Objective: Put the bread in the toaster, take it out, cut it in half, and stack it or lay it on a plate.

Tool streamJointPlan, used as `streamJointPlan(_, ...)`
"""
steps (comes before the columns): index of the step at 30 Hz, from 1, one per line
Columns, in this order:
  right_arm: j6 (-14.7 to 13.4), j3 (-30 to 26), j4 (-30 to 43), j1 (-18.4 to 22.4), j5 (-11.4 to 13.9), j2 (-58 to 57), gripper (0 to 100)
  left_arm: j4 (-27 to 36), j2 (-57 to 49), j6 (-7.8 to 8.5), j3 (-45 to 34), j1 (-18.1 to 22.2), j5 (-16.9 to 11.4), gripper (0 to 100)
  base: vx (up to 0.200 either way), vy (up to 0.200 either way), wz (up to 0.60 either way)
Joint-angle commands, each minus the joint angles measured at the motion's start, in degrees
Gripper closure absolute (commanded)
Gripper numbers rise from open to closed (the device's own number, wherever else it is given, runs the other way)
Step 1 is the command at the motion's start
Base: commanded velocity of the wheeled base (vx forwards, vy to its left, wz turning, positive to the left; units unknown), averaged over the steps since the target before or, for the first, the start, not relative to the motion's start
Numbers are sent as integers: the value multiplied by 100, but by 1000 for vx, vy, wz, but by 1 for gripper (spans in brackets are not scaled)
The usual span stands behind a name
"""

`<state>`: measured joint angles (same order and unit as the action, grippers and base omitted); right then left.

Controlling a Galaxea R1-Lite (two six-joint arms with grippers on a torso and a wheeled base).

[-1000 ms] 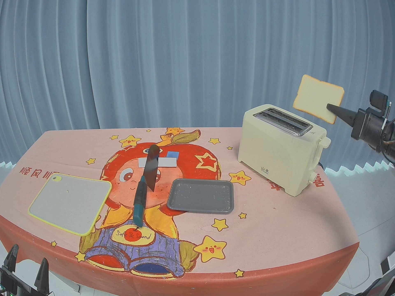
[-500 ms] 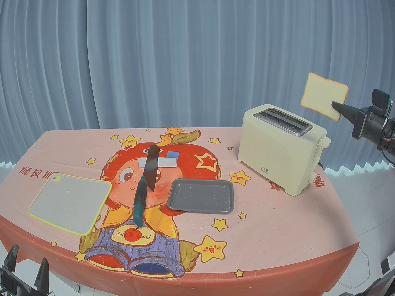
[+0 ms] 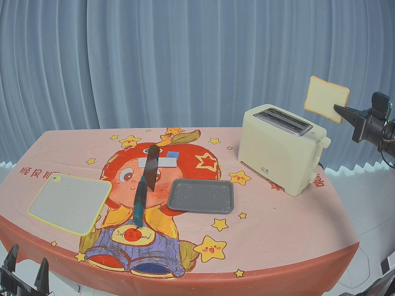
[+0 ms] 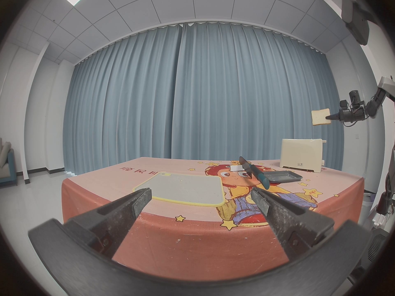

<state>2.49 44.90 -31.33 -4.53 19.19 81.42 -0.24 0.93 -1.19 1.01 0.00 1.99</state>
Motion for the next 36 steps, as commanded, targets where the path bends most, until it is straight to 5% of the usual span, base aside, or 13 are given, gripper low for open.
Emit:
streamJointPlan(1, 77, 10, -22, 155, -3, 84, 100, -2, -31, -4, -101, 0, 3, 0, 0, 0, 0)
streamJointPlan(12, 103, 160, -57, 111, -3, 322, 100, -2, -31, -4, -101, 0, 3, 0, 0, 0, 0)
streamJointPlan(36, 824, 581, 13, -100, 50, 1315, 100, -2, -31, -4, -101, 0, 3, 0, 0, 0, 0)
